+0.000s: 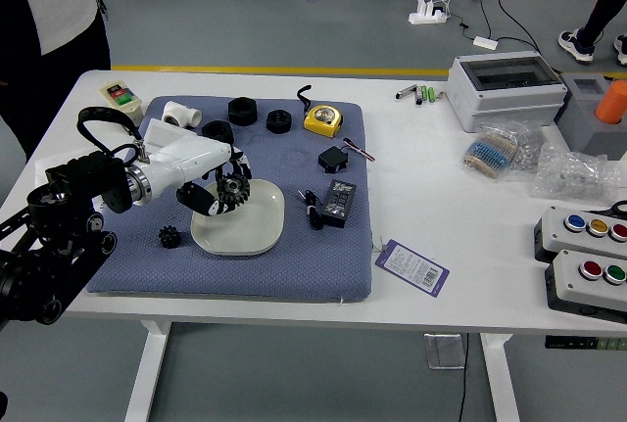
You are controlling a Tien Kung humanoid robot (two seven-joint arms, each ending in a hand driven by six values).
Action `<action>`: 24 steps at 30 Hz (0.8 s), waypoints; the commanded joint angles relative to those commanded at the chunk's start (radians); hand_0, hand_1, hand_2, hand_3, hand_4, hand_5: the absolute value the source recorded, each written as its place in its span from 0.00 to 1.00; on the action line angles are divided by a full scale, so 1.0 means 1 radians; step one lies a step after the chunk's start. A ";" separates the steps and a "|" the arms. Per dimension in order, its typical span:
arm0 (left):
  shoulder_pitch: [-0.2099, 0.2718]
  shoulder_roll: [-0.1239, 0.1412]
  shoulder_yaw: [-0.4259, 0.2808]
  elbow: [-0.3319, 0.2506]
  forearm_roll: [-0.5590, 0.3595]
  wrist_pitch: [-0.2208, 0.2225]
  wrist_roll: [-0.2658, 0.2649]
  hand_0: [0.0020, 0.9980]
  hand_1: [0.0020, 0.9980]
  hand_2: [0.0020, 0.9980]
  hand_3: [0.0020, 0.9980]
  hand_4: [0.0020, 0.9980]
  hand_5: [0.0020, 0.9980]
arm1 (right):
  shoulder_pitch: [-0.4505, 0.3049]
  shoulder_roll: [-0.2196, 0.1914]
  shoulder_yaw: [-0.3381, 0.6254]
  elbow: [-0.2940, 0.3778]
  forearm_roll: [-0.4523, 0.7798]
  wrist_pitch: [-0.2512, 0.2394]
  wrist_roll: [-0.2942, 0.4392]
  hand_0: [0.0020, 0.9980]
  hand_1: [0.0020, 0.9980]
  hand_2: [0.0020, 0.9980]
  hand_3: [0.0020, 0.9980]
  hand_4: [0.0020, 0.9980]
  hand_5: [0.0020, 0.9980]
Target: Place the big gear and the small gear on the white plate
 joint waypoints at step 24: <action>0.011 -0.006 -0.007 -0.020 -0.019 -0.064 0.007 0.68 0.76 0.85 0.82 1.00 0.30 | 0.001 0.000 -0.001 0.000 0.000 0.001 0.000 0.67 0.67 0.75 0.58 0.80 0.68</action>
